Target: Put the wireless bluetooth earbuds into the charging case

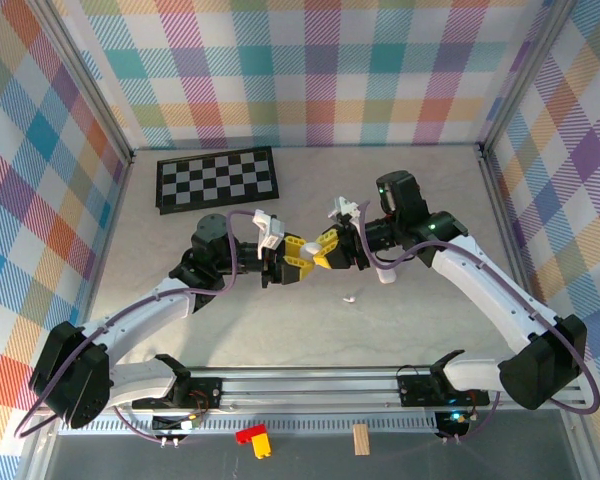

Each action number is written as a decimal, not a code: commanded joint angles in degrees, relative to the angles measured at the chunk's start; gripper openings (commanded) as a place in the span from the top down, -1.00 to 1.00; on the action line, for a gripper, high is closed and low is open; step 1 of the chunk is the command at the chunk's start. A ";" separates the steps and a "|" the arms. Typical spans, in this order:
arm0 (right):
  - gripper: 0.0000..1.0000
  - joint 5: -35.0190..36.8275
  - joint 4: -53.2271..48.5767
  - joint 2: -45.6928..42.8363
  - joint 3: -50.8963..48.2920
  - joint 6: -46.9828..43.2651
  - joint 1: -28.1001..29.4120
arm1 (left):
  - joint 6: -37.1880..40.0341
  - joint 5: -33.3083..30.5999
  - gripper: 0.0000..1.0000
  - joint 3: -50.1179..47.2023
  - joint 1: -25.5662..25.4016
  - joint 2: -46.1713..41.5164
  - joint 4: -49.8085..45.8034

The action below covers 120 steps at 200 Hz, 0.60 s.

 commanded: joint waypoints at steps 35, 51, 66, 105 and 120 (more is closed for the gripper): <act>0.94 -0.23 -0.26 1.19 -0.83 -2.81 0.97 | -1.13 1.99 0.21 1.70 -0.39 0.52 3.80; 0.95 0.01 -0.09 1.39 -0.83 -2.75 1.01 | -1.13 2.36 0.22 1.65 -0.47 0.81 3.86; 0.94 0.58 0.42 1.22 -0.88 -2.47 1.01 | -1.03 2.49 0.45 1.54 -0.48 1.07 3.95; 0.51 4.34 4.03 0.41 -1.79 1.34 1.01 | 1.77 2.49 0.74 0.65 -0.48 0.78 4.00; 0.34 9.10 8.44 -0.55 -3.14 5.97 0.76 | 4.01 2.62 0.75 0.13 -0.47 0.53 3.83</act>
